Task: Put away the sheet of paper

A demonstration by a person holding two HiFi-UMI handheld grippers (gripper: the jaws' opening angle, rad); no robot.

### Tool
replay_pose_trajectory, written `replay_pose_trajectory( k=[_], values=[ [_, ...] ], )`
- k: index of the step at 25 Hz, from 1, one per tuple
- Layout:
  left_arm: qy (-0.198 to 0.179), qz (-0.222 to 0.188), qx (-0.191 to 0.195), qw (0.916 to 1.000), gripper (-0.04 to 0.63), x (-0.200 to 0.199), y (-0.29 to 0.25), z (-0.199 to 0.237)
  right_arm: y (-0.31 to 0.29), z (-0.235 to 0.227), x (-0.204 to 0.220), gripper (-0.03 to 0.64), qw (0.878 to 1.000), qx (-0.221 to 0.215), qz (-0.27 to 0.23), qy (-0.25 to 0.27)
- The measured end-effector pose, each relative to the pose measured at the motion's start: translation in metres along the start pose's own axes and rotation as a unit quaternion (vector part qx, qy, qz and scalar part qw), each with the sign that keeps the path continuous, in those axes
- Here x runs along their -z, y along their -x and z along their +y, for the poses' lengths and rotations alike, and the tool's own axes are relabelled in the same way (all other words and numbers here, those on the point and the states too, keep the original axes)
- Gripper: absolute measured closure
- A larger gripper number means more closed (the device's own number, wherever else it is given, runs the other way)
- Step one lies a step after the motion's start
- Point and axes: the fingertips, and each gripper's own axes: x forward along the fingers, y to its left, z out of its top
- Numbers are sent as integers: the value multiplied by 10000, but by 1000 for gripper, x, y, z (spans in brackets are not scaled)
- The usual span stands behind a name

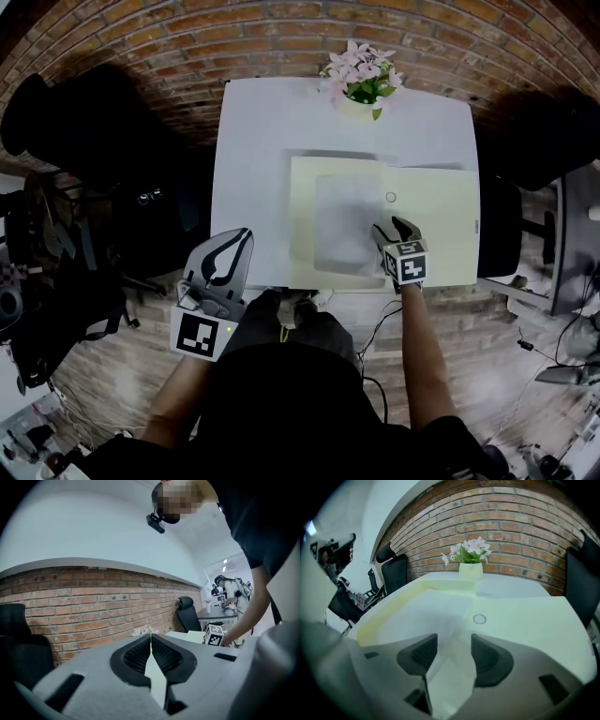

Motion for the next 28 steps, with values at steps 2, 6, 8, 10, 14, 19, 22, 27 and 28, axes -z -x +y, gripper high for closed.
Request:
replay_pose_trajectory(
  k=[2,6,8,10,14,19,22,27,28],
  values=[
    [-19,-69,56,10000,565,-3,-3,-1,6,-5,0,397,9999,126,-17,-98],
    [8,-158,156,9998,565,-7,-8,-3,16,-14,4,417,9989,281,-44,-364],
    [3,-251,215,9995,565,-10,-11,-4,24,-19,5,487,9981,412,-107,-444],
    [32,-293,270,9992,565,-12,-13,-4,33,-23,5,556,9969,485,-215,-574],
    [82,-365,374,9986,565,-16,-16,-3,54,-21,-6,603,9933,463,-492,-935],
    [71,-532,520,9972,565,-27,-19,-4,86,-21,-33,603,9863,625,-1038,-1117],
    [116,-699,584,9958,565,-36,-21,-6,107,-24,-51,603,9814,761,-1323,-1166],
    [184,-794,690,9943,565,-42,-20,-6,143,-23,-77,603,9708,919,-1739,-1373],
    [176,-828,707,9939,565,-44,-20,-6,150,-23,-83,603,9687,939,-1840,-1374]
  ],
)
